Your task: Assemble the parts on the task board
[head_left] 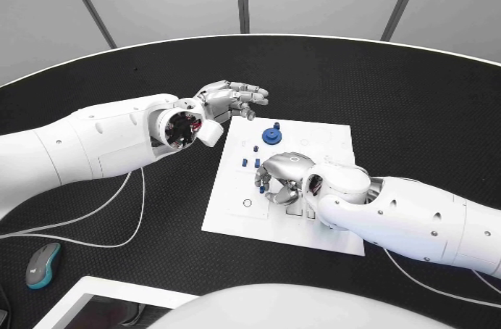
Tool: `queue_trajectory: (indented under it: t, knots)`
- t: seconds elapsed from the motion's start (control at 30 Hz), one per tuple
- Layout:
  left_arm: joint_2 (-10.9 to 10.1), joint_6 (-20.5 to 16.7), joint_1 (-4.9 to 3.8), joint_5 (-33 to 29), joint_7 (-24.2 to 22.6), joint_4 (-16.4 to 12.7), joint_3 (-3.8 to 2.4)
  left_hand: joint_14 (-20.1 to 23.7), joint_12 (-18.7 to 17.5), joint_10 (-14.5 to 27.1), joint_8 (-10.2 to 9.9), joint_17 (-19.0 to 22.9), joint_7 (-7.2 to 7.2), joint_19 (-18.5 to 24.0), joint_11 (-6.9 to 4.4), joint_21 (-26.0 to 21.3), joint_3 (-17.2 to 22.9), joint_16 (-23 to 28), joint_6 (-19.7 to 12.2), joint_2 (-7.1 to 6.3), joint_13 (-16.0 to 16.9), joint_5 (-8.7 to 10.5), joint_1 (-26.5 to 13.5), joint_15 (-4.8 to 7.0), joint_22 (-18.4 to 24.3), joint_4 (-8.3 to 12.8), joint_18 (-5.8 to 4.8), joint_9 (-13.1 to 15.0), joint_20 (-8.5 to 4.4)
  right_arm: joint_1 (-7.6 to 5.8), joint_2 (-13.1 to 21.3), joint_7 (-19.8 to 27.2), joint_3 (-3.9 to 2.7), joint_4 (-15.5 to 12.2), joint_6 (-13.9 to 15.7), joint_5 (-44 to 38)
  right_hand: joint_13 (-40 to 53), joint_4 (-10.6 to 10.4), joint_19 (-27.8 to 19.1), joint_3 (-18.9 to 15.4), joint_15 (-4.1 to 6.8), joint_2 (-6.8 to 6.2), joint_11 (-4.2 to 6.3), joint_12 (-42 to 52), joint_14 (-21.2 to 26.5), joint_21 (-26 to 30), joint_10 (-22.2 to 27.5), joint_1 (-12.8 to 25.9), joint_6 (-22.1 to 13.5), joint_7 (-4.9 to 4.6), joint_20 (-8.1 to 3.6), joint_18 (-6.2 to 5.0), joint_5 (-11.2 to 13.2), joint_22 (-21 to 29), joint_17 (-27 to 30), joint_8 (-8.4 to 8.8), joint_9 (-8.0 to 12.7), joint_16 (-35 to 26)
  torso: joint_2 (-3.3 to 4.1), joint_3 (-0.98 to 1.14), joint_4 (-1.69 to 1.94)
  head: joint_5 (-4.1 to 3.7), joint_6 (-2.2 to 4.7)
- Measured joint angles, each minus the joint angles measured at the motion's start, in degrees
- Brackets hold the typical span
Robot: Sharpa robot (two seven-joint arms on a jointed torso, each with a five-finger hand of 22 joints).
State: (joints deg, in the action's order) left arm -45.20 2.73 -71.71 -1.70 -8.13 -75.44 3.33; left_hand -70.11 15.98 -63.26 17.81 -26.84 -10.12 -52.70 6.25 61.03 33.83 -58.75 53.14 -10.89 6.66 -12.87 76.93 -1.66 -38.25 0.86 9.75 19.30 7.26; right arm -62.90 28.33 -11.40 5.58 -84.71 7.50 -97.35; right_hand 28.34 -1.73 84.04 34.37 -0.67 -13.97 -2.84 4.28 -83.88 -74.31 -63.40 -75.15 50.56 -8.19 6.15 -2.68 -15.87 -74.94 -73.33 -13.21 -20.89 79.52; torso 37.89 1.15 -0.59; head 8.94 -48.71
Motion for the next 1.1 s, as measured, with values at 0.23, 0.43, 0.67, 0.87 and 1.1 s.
queue_trajectory:
  t: [0.23,0.43,0.67,0.87,1.1]
  knots:
    - [0.0,0.1,0.01,0.0,0.1,0.2,0.0,0.0,0.0,0.0,0.0,0.0,0.0,0.0,0.0,0.0,0.0,0.0,0.0,0.0,0.0,0.0,0.0,0.0,0.0,0.0,0.0,0.0,0.0,-0.01,2.0,-0.4,-0.02,-1.8,2.2,0.0,-15.1,0.1,0.0,-0.1,0.0,0.0,-2.75,0.4,0.0,0.1,3.1,0.0,-0.5,-0.26,0.0,0.0,-0.4,0.0,0.0,0.0,0.0,0.0,0.0,0.0,-0.04,-0.04,0.19]
    - [-0.1,0.2,0.01,0.0,0.1,0.4,0.01,0.0,0.0,0.0,0.0,0.1,0.0,0.0,0.0,0.0,0.0,0.0,0.0,0.0,0.0,0.0,0.0,0.0,0.1,0.0,0.0,0.0,0.0,-0.03,4.6,-0.9,-0.09,-4.7,5.4,0.0,-15.1,0.1,0.0,-0.1,0.0,0.0,-3.23,1.2,0.0,0.1,3.6,0.0,0.1,-0.51,0.0,0.0,-0.7,0.0,-0.2,-0.05,-0.2,0.0,-0.05,0.01,-0.08,-0.31,0.55]
    - [0.0,0.5,0.03,0.0,0.2,0.6,0.02,0.0,0.0,0.0,0.0,0.1,0.0,0.0,0.0,0.0,0.0,0.0,0.0,0.0,0.0,0.0,0.0,0.0,0.1,0.0,0.0,0.0,0.0,-0.28,8.5,-1.1,-0.99,-9.5,10.5,0.0,-14.9,0.1,0.0,-0.1,0.0,0.0,-2.8,2.6,0.0,-0.7,2.5,0.0,0.6,-0.61,-0.01,0.0,-0.7,0.0,-0.8,-0.46,-0.3,0.3,-0.08,0.02,-0.04,-1.35,1.47]
    - [-0.1,0.6,0.04,0.0,0.2,0.8,0.03,0.0,0.0,0.0,0.0,0.1,0.0,0.0,-0.02,0.0,0.0,0.0,0.0,0.1,0.0,0.0,-0.1,0.0,0.1,0.0,0.0,0.0,0.0,-2.3,13.1,-1.9,-1.98,-12.4,11.0,0.2,-15.0,-0.8,0.0,-0.9,0.0,-0.6,-2.49,3.3,0.0,-1.5,1.8,0.6,1.3,-0.4,-0.01,0.01,0.4,0.0,-1.1,-0.68,-0.4,0.3,-0.12,0.0,-0.18,-2.61,2.68]
    - [-0.2,0.7,0.05,0.0,0.2,0.8,0.04,0.0,0.0,0.2,0.0,0.1,0.0,0.0,-0.21,0.0,-0.2,0.0,0.0,0.21,0.0,0.0,-0.2,0.0,0.1,-0.2,0.0,0.0,0.0,-5.15,18.2,-1.9,-2.29,-11.0,8.6,1.2,-15.8,-1.6,0.0,-3.3,0.0,-1.28,-2.61,3.3,0.0,-0.5,3.2,1.3,0.6,1.05,-0.01,0.0,2.2,0.0,-0.8,-0.68,-0.3,0.3,-0.2,-0.03,-0.46,-3.53,3.63]
